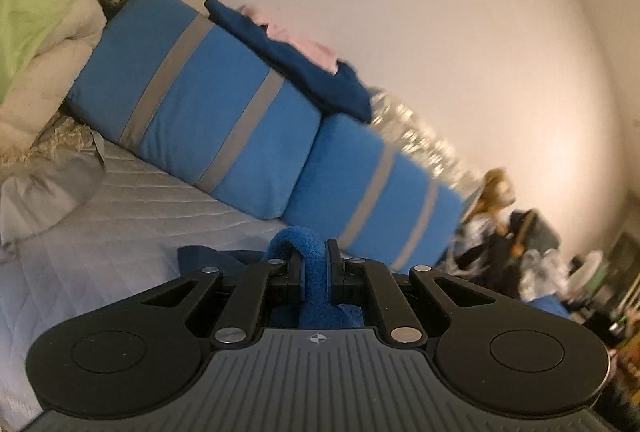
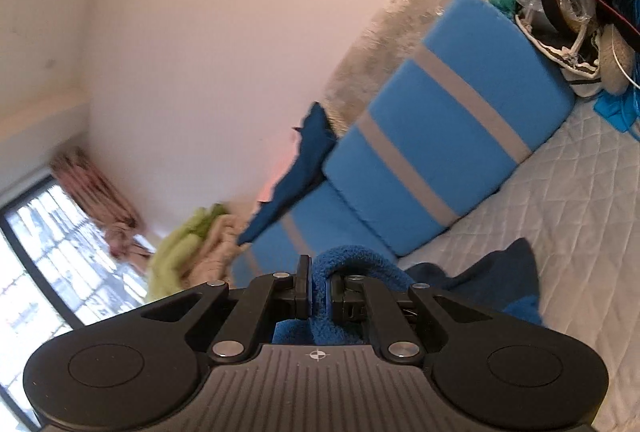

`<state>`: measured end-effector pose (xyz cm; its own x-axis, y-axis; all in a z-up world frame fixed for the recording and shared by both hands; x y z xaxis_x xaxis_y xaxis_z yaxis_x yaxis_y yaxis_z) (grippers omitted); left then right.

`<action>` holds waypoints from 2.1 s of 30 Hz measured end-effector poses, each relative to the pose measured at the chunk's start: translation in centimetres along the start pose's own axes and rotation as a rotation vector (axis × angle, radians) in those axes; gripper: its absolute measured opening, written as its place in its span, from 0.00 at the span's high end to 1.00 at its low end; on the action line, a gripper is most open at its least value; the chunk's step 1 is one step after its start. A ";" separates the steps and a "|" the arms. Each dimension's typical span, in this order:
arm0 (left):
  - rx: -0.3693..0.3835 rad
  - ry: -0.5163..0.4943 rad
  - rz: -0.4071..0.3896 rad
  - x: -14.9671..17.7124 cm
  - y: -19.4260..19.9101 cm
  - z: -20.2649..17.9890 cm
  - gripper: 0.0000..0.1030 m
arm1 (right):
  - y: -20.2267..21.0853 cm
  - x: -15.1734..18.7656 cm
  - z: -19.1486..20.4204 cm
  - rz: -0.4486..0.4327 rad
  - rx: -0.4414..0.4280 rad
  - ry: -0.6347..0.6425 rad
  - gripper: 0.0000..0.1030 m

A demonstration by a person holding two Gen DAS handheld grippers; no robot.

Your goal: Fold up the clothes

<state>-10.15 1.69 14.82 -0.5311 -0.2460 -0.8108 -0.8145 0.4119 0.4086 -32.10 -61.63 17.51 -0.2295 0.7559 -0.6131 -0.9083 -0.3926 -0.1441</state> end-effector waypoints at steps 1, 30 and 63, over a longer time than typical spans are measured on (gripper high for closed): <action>-0.005 -0.002 0.009 -0.3 -0.9 -0.1 0.92 | -0.6 -0.2 -0.4 0.007 0.019 0.016 0.92; -0.256 0.357 0.393 0.7 -26.5 7.4 0.89 | -16.8 -1.4 -23.0 0.095 0.445 -0.093 0.91; -0.495 -0.395 0.155 9.0 -27.8 -1.4 0.13 | -22.1 8.7 -21.8 0.448 0.712 0.426 0.00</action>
<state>7.36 -13.24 -3.24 -0.6019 0.1637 -0.7816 -0.7968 -0.0592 0.6013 -6.40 -57.78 -1.63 -0.5900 0.3018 -0.7489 -0.7986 -0.0817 0.5963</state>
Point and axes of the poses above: each gripper's, at about its wrist camera, not at the fingertips, and y roughly against the way its jaws point, z to its left, x to its underside, the point moved 3 cm from there along -y, roughly the way its jaws point, and after that the axes turned 15 degrees about -x, right-handed, at the moved point
